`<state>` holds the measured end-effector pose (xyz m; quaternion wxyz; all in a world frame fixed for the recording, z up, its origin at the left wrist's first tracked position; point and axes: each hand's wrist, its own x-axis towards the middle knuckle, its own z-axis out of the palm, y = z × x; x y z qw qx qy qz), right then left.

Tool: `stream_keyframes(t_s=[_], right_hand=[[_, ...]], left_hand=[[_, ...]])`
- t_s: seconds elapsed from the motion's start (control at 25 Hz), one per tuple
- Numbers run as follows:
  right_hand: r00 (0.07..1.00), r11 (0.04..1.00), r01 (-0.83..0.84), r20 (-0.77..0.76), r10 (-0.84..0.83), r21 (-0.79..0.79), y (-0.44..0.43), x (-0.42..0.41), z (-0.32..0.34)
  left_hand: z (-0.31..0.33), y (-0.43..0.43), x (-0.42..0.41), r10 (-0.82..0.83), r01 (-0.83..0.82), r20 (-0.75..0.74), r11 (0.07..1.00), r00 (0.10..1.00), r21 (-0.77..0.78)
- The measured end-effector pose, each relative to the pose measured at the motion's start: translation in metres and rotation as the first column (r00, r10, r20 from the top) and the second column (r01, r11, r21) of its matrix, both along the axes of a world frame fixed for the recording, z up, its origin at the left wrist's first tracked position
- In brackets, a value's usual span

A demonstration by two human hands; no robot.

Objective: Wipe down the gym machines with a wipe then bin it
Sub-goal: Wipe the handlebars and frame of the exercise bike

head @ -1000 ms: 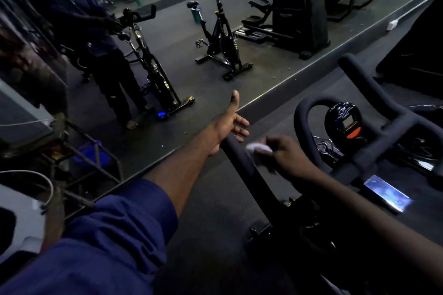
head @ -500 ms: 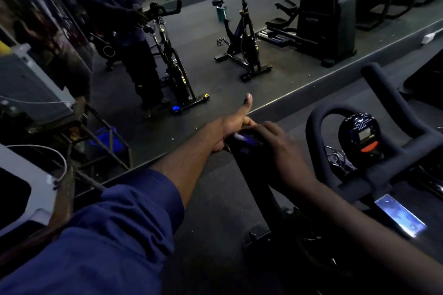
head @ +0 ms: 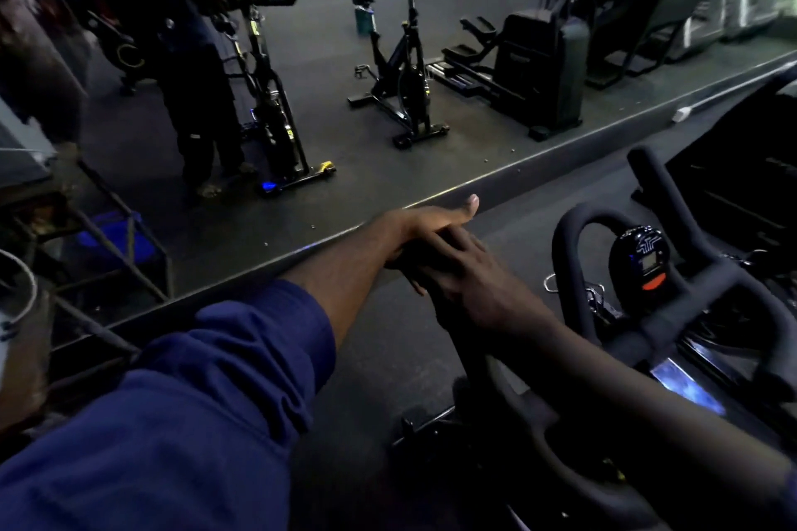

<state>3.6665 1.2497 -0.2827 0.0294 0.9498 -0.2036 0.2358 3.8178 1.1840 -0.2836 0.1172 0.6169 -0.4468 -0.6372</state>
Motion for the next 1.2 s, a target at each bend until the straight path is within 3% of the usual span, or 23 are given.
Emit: stream_keyframes(t_s=[0.24,0.4,0.52,0.6,0.68,0.76,0.8,0.84,0.92,1.0,1.12,1.2], right_hand=[[0.985,0.993,-0.114,-0.135,0.110,-0.019,0.052,-0.027,-0.028],[0.979,0.979,0.205,0.008,-0.205,0.013,0.025,0.016,-0.023],[0.979,0.981,0.188,-0.072,-0.191,-0.048,0.075,-0.019,-0.040],[0.988,0.989,0.142,-0.069,-0.140,0.031,0.106,-0.050,-0.041],[0.964,0.949,0.216,0.104,-0.245,0.230,0.116,-0.055,-0.031],[0.760,0.849,0.386,0.397,-0.514,0.361,0.094,-0.032,-0.020],[0.639,0.800,0.413,0.487,-0.596,0.436,0.081,-0.017,-0.014],[0.591,0.777,0.346,0.521,-0.615,0.525,0.074,-0.010,-0.011],[0.613,0.720,0.207,0.485,-0.623,0.663,0.077,-0.012,-0.023],[0.670,0.661,0.246,0.368,-0.645,0.709,0.096,-0.040,-0.042],[0.732,0.666,0.295,0.285,-0.618,0.685,0.090,-0.069,-0.049],[0.669,0.642,0.255,0.347,-0.657,0.723,0.058,-0.057,-0.030]], left_hand=[[0.009,0.015,-0.002,-0.091,0.097,0.062,0.991,0.994,-0.093],[0.006,0.014,-0.002,0.029,-0.031,-0.010,0.988,1.000,-0.152],[0.013,0.021,-0.001,-0.005,0.000,-0.064,0.997,0.998,-0.075],[0.014,0.025,-0.002,-0.007,0.003,-0.087,0.999,0.996,-0.048],[0.017,0.028,-0.004,0.013,-0.018,-0.069,0.997,0.998,-0.078],[0.019,0.030,-0.010,0.070,-0.062,0.034,0.978,0.997,-0.200],[0.016,0.028,-0.012,0.112,-0.085,0.084,0.957,0.990,-0.276],[0.013,0.025,-0.014,0.150,-0.096,0.128,0.930,0.980,-0.354],[0.010,0.023,-0.017,0.198,-0.061,0.249,0.880,0.948,-0.471],[0.013,0.027,-0.020,0.229,0.023,0.411,0.852,0.883,-0.523],[0.021,0.033,-0.027,0.291,0.138,0.563,0.789,0.774,-0.598],[0.024,0.037,-0.032,0.310,0.186,0.627,0.780,0.715,-0.597]])
